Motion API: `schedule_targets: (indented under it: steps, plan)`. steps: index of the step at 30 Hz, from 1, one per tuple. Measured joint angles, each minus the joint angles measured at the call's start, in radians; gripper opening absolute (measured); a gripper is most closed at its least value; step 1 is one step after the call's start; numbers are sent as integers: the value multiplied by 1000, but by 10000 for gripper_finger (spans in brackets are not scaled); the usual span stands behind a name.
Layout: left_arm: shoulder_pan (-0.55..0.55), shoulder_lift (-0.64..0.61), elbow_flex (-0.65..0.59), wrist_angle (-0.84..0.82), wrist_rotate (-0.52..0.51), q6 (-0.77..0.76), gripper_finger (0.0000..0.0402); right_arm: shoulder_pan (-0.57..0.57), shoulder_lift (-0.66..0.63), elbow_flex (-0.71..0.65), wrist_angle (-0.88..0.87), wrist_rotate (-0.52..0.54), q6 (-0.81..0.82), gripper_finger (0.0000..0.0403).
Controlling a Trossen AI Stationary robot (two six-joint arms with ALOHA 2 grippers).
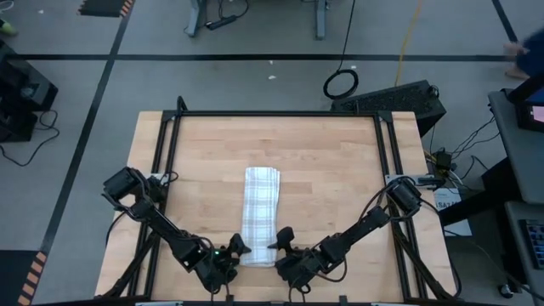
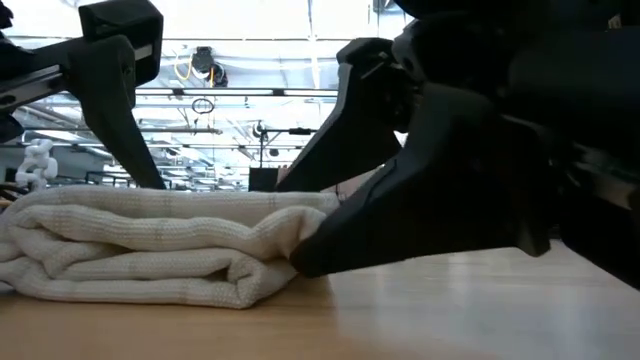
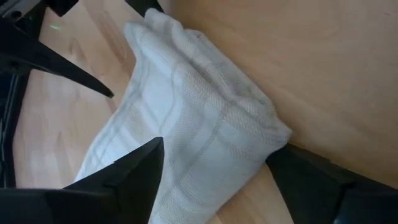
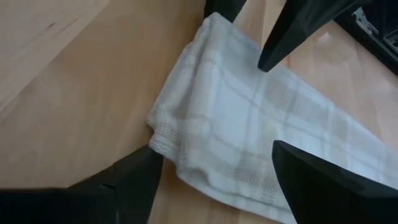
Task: Roll towel
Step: Roll the brown checkered towel
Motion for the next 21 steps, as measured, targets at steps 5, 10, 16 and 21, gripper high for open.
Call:
schedule_targets:
  steps: [5, 10, 16, 21]
  plan:
    - [1, 4, -1, 13, -5, -1, 244, 0, 0, 0, 19, 0, -4, 265]
    - [15, 6, -3, 20, -12, -70, 160, 1, -1, 0, 14, 0, -4, 255]
    - [14, 6, -3, 6, -38, -225, 24, 18, -1, 0, -51, 15, 12, 272]
    - [14, 6, -3, -20, -73, -307, 33, 39, -3, 0, -112, 44, 93, 296]
